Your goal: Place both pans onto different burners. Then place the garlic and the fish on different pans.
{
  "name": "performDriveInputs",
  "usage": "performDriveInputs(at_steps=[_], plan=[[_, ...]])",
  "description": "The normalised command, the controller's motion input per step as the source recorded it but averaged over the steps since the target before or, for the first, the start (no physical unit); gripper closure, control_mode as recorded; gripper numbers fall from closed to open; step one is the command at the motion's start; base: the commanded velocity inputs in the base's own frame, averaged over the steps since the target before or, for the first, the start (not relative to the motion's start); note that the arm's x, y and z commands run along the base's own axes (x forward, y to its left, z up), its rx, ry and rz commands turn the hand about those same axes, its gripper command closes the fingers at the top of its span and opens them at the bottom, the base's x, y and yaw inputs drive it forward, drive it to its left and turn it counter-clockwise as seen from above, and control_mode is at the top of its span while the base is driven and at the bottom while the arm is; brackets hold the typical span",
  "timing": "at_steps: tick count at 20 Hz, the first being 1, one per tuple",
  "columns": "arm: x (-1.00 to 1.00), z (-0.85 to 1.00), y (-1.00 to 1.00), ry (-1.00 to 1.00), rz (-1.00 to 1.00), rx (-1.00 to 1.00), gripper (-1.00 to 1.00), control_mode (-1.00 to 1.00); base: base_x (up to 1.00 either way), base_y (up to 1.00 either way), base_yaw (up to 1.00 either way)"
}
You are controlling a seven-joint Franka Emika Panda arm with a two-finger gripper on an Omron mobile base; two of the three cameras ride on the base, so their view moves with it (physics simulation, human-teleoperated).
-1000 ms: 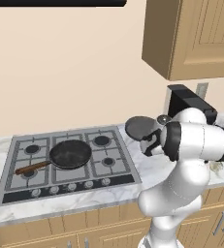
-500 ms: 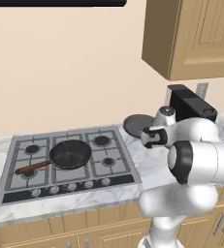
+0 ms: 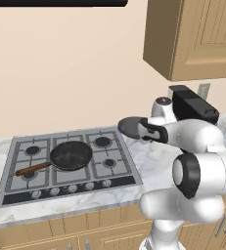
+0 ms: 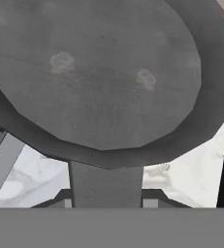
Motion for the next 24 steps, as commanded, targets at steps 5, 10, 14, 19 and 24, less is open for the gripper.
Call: performDriveInputs(at_steps=[5, 10, 14, 19, 24], plan=[[-0.34, 0.02, 0.21, -0.06, 0.08, -0.06, 1.0, -1.0, 0.0, 0.0, 0.0], [-0.36, 0.0, 0.16, -0.15, 0.08, -0.11, 1.0, -1.0, 0.0, 0.0, 0.0], [-0.07, -0.07, 0.05, -0.14, 0.14, -0.06, 1.0, -1.0, 0.0, 0.0, 0.0], [0.0, -0.04, -0.03, -0.11, 0.23, -0.01, 1.0, -1.0, 0.0, 0.0, 0.0], [-0.02, 0.0, -0.02, -0.05, 0.27, -0.01, 1.0, -1.0, 0.0, 0.0, 0.0]])
